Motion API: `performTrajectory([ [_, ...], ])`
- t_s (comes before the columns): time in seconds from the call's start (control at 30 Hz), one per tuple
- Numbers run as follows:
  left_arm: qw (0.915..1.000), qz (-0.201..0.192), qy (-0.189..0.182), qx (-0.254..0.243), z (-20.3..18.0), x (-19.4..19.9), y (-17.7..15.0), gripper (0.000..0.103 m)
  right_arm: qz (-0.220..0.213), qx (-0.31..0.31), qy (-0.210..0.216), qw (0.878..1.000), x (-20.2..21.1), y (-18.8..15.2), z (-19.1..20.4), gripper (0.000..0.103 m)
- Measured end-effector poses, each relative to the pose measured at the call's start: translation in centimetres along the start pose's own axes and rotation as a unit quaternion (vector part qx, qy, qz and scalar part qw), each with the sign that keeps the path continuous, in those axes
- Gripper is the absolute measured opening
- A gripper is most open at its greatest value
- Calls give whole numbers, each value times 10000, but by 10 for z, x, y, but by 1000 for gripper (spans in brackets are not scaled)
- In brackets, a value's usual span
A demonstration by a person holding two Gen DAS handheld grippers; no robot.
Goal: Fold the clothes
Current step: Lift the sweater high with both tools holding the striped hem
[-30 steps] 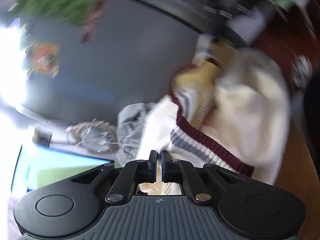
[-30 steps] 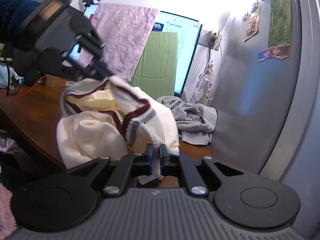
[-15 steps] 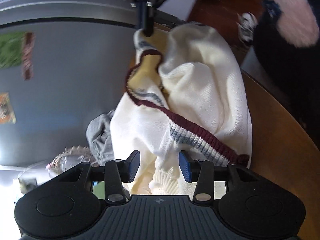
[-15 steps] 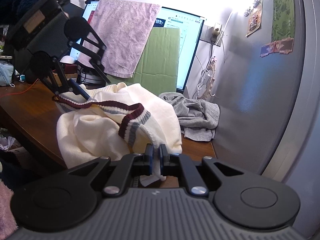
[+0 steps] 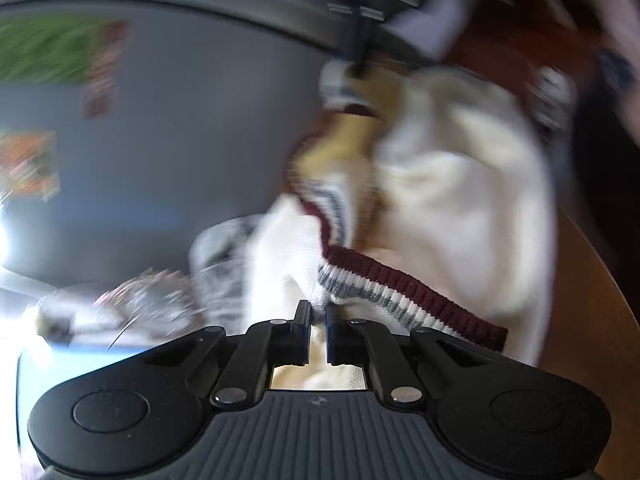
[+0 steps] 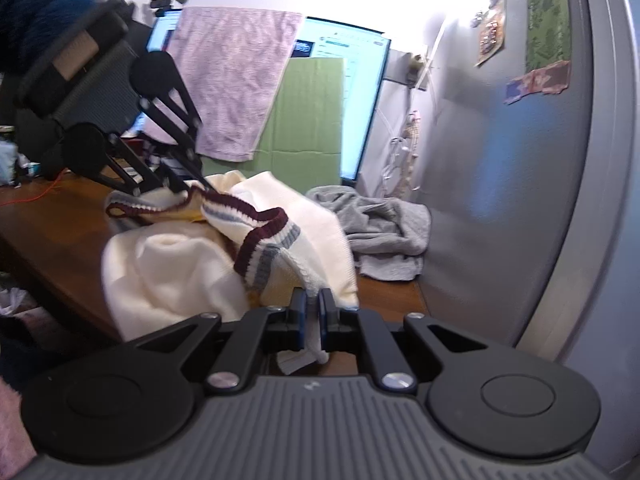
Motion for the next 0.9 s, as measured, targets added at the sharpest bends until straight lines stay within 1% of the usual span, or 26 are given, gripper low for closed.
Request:
performTrajectory([
  [0.07,9970,96,511,580,22,5,-6,6,-104,103,-243,9996,-5,13,0,6],
  [0.13,9879,186,993,1175,44,11,-14,6,-215,210,-485,9984,-9,27,0,5],
  [0.2,9738,235,1450,1734,64,20,-24,6,-430,396,-694,9959,-17,50,2,5],
  [0.23,9665,256,1689,1916,74,26,-28,6,-538,488,-799,9942,-20,62,3,5],
  [0.37,9353,322,2572,2408,109,54,-41,5,-1029,745,-1062,9862,-30,118,9,5],
  [0.4,9259,348,2812,2499,119,63,-45,5,-1171,816,-1106,9836,-30,134,11,5],
  [0.53,8921,565,3555,2730,165,107,-70,5,-1767,1224,-1501,9650,-28,193,24,5],
  [0.6,8785,695,3798,2813,190,135,-79,5,-2005,1377,-1639,9560,-27,224,30,4],
  [0.67,8692,834,4010,2768,213,157,-84,5,-2187,1510,-1743,9481,-25,257,36,4],
  [0.77,8590,1065,4284,2594,245,190,-84,5,-2484,1701,-1928,9339,-18,308,43,4],
  [0.9,8493,1305,4592,2253,280,242,-74,6,-2838,1652,-2145,9199,2,372,46,4],
])
Point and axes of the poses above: each gripper's, at about its wrist camera, not at the fingertips, and x roughly against the way its jaws point, z to its left, y to its top, the point moved 5 cm from there along -x, roughly the way its jaws point, and after that the axes turned 9 degrees about -x, right-handed, at the moved point
